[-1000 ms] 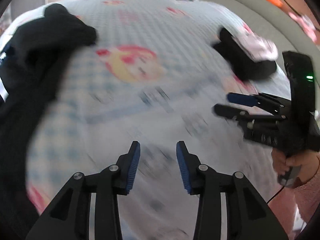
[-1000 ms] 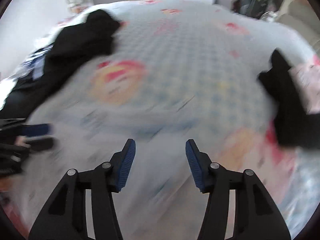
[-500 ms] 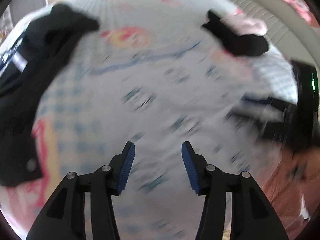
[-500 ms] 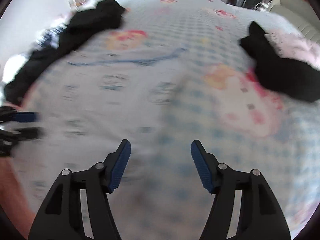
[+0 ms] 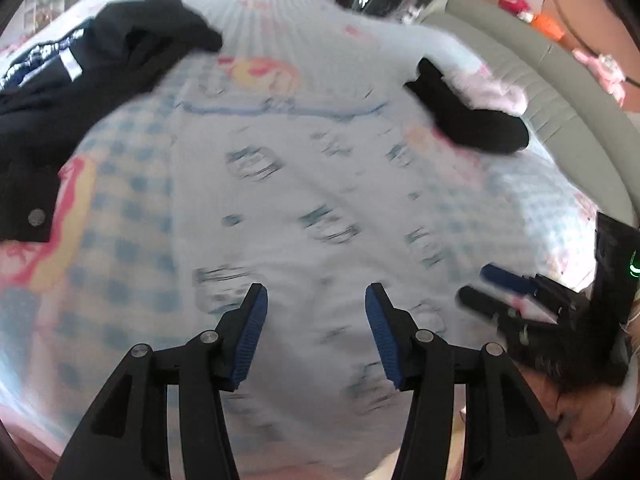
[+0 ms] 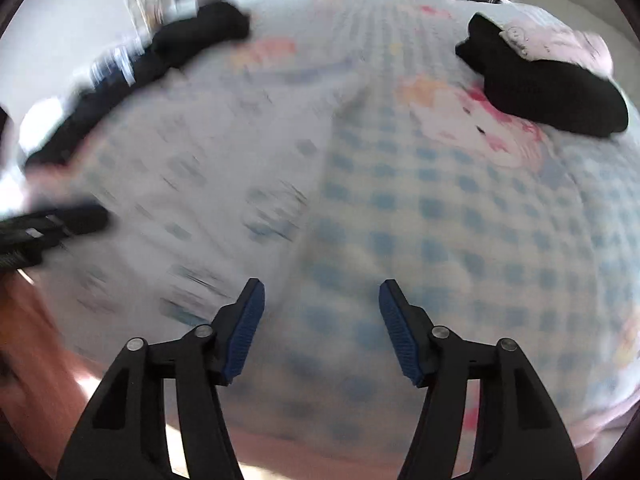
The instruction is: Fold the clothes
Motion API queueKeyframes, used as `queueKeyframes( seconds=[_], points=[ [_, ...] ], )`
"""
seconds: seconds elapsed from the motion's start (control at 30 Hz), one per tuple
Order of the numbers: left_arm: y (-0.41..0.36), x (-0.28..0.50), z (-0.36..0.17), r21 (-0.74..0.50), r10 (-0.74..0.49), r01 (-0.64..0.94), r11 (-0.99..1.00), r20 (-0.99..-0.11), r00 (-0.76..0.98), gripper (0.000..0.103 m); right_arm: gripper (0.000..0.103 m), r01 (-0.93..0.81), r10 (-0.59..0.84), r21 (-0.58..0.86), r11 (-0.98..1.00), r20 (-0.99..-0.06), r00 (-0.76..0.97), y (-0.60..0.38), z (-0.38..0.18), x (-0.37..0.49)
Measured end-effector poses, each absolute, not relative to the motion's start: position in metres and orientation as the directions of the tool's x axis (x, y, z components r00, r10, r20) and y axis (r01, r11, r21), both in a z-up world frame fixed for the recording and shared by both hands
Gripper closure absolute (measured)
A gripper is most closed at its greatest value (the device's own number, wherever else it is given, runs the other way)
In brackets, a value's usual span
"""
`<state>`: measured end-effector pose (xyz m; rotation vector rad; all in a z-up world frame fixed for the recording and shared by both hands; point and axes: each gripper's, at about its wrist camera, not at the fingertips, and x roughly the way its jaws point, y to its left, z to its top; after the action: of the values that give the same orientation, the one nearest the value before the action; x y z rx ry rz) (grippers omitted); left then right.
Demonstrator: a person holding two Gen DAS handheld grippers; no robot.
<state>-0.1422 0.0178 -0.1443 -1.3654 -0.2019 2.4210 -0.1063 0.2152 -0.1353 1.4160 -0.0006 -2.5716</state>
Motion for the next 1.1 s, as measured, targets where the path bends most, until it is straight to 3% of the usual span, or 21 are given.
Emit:
queueKeyframes(
  seconds=[0.17,0.33,0.47,0.63,0.73,0.93,1.0,1.1],
  points=[
    [0.039,-0.123,-0.169,-0.065,0.199,-0.307,-0.949,-0.882,-0.428,0.050,0.044,0.208,-0.119,0.018,-0.978,-0.865,-0.488,0.178,-0.159,-0.107],
    [0.007,-0.093,-0.171,-0.087,0.195,-0.262,-0.961,-0.886,-0.420,0.048,0.043,0.165,-0.113,0.037,-0.986,-0.869,-0.482,0.209,-0.176,-0.083],
    [-0.021,-0.086,-0.158,-0.264,0.280,-0.102,-0.959,-0.832,-0.478,0.050,0.043,0.129,-0.107,0.049,-0.990,-0.863,-0.494,0.218,-0.169,-0.075],
    [0.006,-0.080,-0.160,-0.186,0.240,-0.158,-0.970,-0.845,-0.477,0.050,0.043,0.134,-0.213,0.167,-0.977,-0.816,-0.537,0.209,-0.150,-0.068],
    [0.011,-0.075,-0.174,-0.111,0.175,-0.166,-0.980,-0.881,-0.440,0.049,0.043,0.153,-0.129,0.060,-0.986,-0.857,-0.499,0.196,-0.164,-0.064],
    [-0.018,-0.052,-0.167,-0.085,0.129,-0.119,-0.989,-0.894,-0.430,0.048,0.040,0.113,-0.091,0.041,-0.993,-0.873,-0.480,0.217,-0.172,-0.055],
    [-0.034,-0.043,-0.165,-0.127,0.150,-0.081,-0.989,-0.884,-0.443,0.048,0.043,0.085,-0.070,0.032,-0.996,-0.872,-0.484,0.223,-0.170,-0.053],
    [-0.044,-0.039,-0.156,-0.215,0.207,-0.038,-0.976,-0.856,-0.473,0.048,0.042,0.062,-0.142,0.128,-0.990,-0.846,-0.514,0.228,-0.158,-0.049]
  ],
)
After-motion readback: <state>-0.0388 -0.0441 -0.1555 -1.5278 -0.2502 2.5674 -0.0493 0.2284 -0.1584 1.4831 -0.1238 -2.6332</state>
